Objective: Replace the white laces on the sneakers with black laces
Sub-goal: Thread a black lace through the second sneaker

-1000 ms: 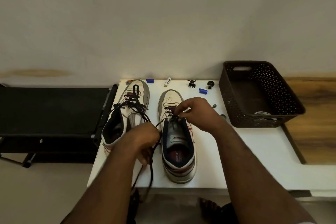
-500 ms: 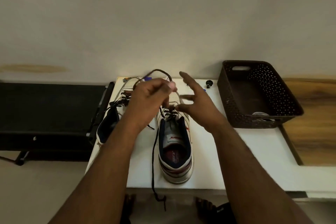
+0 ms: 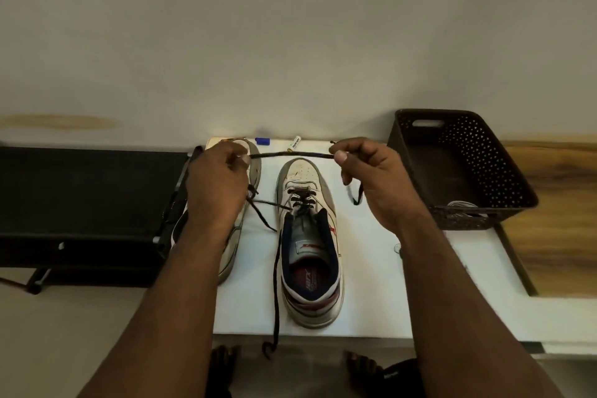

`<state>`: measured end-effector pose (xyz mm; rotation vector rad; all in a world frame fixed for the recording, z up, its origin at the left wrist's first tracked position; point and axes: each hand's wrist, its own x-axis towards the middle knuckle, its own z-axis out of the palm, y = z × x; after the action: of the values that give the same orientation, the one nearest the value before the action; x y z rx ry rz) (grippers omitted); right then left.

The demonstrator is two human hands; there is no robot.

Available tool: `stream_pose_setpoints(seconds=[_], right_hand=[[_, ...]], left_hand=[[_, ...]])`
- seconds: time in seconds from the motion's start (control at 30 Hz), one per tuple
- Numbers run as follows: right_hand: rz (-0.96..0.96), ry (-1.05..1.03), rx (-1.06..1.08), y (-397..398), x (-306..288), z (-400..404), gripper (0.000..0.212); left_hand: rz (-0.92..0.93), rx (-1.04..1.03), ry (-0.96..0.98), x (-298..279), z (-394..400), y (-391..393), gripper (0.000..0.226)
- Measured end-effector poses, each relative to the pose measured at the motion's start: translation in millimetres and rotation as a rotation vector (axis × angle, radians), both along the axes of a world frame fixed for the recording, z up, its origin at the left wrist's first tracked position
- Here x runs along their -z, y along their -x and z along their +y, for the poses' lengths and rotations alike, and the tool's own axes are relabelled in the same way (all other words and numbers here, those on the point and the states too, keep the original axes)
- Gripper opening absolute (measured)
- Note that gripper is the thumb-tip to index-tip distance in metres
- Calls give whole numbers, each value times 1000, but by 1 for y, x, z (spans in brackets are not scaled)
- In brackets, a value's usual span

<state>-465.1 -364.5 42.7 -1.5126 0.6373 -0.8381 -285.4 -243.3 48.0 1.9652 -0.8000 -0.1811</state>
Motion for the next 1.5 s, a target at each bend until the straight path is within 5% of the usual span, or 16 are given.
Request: stream_pose_setpoints(seconds=[0.13, 0.23, 0.33, 0.47, 0.6, 0.67, 0.8, 0.97, 1.13, 1.23, 1.33, 1.5], right_hand=[[-12, -33, -85, -7, -5, 9, 14], [-18, -69, -111, -5, -6, 7, 20], [45, -73, -81, 5, -7, 1, 17], [143, -5, 12, 14, -8, -3, 11], [154, 3, -122, -1, -4, 7, 15], [145, 6, -157, -8, -2, 11, 18], [149, -39, -3, -3, 0, 4, 10], [217, -10, -58, -8, 1, 10, 5], [254, -116, 117, -14, -5, 18, 16], [629, -79, 54, -12, -11, 31, 45], [1052, 116, 12, -27, 5, 48, 40], [991, -34, 158, -24, 20, 37, 18]], left_hand=[[489, 452, 115, -13, -8, 24, 67], [620, 596, 41, -13, -10, 35, 52], [505, 362, 41, -11, -6, 21, 6], [184, -37, 3, -5, 6, -7, 16], [431, 482, 84, -10, -5, 21, 64], [441, 633, 49, -9, -9, 33, 59], [200, 415, -72, -2, -8, 20, 18], [200, 481, -146, -1, -6, 23, 48], [127, 361, -198, 6, -14, 24, 13], [90, 238, -197, 11, -13, 20, 5], [121, 246, -217, 12, -15, 35, 5], [14, 262, -418, 19, -14, 58, 14]])
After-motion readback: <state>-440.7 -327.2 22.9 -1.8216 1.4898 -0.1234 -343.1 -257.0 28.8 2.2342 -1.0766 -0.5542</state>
